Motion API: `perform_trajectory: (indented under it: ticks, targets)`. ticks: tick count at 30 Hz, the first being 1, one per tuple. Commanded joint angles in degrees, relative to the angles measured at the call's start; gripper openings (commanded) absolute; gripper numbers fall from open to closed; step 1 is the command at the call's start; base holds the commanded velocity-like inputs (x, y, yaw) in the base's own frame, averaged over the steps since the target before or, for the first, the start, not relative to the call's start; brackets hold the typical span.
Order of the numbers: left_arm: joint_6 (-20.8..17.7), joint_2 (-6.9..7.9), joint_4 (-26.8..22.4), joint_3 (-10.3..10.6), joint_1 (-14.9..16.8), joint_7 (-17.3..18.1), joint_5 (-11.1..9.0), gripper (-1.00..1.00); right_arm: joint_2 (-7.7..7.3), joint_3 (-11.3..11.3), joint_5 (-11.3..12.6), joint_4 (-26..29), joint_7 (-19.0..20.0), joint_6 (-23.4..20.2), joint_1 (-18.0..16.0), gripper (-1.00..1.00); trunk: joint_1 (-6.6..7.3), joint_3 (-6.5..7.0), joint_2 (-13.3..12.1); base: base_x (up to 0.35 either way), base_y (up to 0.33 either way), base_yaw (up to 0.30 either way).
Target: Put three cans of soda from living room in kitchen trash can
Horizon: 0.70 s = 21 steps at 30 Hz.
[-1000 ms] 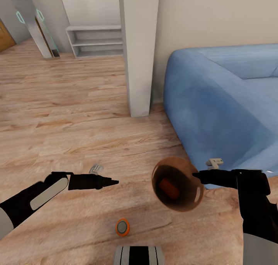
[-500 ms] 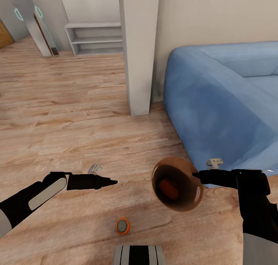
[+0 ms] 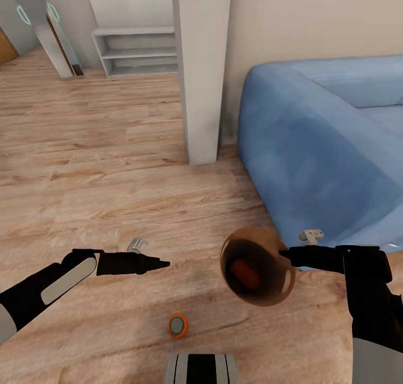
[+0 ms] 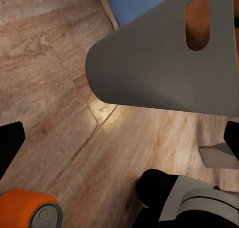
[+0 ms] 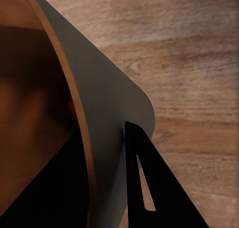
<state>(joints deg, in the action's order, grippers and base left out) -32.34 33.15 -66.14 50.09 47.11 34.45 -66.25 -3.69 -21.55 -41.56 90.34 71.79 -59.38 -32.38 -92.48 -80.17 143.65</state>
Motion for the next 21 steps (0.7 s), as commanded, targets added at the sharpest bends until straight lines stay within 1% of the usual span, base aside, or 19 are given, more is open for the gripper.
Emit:
perform_trajectory:
  ticks: [1,21]
  targets:
    - [0.0,0.03,-0.02,-0.04,0.02,0.0,-0.02,1.0,0.0,0.02,0.78,0.01,0.19,-0.62,-0.02,-1.0,0.01,0.0,0.01,0.0,0.0,0.0]
    - [0.0,0.42,0.04,-0.08,0.0,0.09,-0.16,1.0,0.0,0.02,0.78,0.02,0.21,-0.62,-0.02,-1.0,0.01,0.0,0.01,0.0,0.0,0.0]
